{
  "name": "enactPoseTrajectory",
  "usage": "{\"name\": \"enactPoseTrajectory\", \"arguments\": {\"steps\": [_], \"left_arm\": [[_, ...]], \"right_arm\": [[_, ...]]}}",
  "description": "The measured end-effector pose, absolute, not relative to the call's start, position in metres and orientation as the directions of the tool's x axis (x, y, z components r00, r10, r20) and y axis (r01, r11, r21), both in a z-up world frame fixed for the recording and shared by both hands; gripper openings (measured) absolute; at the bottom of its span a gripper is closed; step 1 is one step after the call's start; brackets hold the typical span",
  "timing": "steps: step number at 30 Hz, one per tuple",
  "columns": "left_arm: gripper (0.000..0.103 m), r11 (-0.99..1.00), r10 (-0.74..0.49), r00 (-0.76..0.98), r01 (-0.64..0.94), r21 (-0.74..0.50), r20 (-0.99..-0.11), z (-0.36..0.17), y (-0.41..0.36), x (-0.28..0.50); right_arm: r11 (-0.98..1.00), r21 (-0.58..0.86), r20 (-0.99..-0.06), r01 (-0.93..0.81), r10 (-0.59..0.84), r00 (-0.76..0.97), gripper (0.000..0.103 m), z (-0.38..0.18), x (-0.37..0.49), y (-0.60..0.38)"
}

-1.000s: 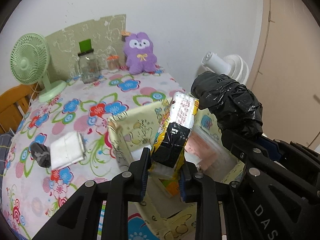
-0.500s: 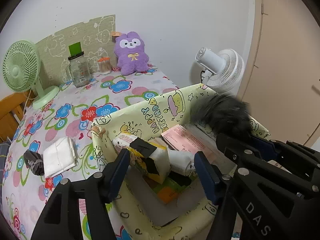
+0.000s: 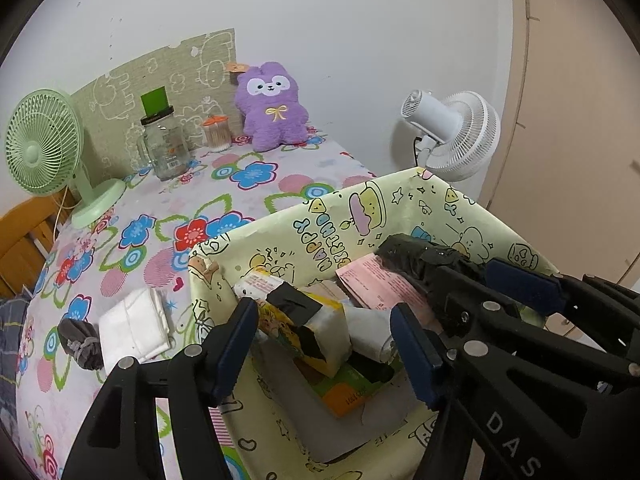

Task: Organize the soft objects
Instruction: 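Lower the tissue pack into the box with the left tool while the right releases the black bag, then withdraw both open tools from the gift box back over the bed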

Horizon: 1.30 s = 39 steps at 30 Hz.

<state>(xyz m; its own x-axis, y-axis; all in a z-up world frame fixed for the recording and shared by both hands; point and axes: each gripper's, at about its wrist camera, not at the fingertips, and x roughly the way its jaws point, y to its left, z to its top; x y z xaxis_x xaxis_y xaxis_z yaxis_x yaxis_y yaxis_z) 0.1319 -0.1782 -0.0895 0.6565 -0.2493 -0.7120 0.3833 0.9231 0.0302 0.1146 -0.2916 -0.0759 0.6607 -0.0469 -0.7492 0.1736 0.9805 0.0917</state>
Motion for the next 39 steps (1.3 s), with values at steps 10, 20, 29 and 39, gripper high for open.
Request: {"name": "enactPoseTrajectory", "arguments": {"steps": [10, 20, 29, 39], "left_arm": [[0.074, 0.911, -0.296, 0.626, 0.413, -0.015, -0.722, -0.084, -0.162, 0.136], [0.081, 0.918, -0.32, 0.65, 0.392, -0.057, -0.689, -0.06, -0.133, 0.121], [0.081, 0.945, -0.262, 0.705, 0.326, -0.026, -0.659, -0.048, -0.099, 0.112], [0.081, 0.968, -0.195, 0.749, 0.251, -0.001, -0.633, -0.04, -0.06, 0.11]], "right_arm": [[0.981, 0.082, -0.745, 0.178, -0.058, 0.664, 0.053, -0.073, 0.121, -0.278], [0.985, 0.103, -0.701, 0.139, -0.027, 0.712, 0.079, -0.054, 0.116, -0.25], [0.99, 0.104, -0.671, 0.094, 0.0, 0.742, 0.082, -0.039, 0.11, -0.217], [0.994, 0.099, -0.648, 0.045, 0.03, 0.761, 0.082, -0.03, 0.113, -0.178]]}}
